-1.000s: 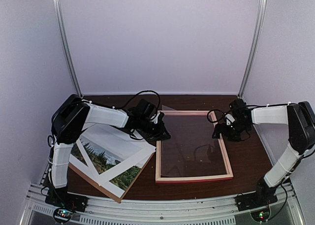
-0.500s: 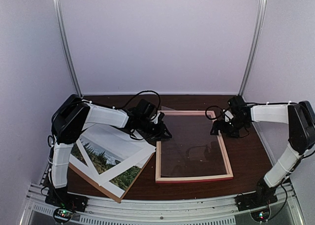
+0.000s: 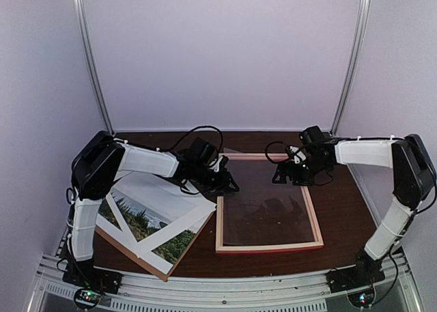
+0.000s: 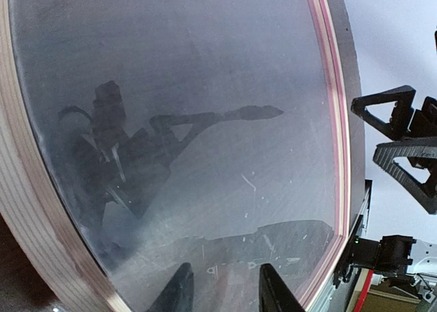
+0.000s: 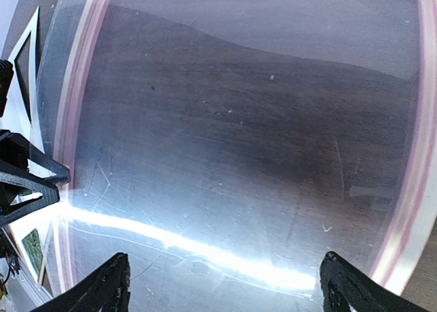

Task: Put the photo into the frame
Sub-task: Place the glass panel in the frame body.

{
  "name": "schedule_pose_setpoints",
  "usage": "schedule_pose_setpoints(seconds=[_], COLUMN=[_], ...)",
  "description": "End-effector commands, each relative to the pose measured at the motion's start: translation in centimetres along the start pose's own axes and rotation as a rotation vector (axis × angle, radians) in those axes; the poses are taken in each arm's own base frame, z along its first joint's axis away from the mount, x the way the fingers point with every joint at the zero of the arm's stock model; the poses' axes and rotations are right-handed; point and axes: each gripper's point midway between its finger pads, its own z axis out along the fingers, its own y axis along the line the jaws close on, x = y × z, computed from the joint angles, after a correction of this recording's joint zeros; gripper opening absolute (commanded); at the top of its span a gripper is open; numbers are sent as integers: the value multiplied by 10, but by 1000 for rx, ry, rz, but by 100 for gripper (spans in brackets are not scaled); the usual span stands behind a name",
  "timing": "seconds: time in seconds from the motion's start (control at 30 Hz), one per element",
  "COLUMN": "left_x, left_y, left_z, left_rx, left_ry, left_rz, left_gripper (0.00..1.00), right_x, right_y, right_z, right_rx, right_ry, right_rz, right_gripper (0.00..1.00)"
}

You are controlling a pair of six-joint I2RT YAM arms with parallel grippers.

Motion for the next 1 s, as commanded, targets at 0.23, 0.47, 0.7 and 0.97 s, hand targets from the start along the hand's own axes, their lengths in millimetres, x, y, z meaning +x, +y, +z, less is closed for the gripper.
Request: schedule_pose_setpoints(seconds=[0.23, 0.47, 0.7, 0.97], left_x=[1, 2, 2, 1], left_y=[-3, -1, -1, -2], left_z=[3, 3, 2, -2], left_rx=[-3, -7, -10, -26], left_ry=[1, 5, 2, -4], left_rz=[32, 32, 36, 52], left_gripper=[34, 35, 35, 36], right_x=[7, 15, 21, 24], right_y=[34, 27, 22, 18], right_z=[32, 40, 45, 44], right_rx=[-152, -134, -115, -97], right_ry=[75, 101, 122, 129], right_rz=[-24, -17, -16, -19], right_gripper=[95, 94, 94, 94])
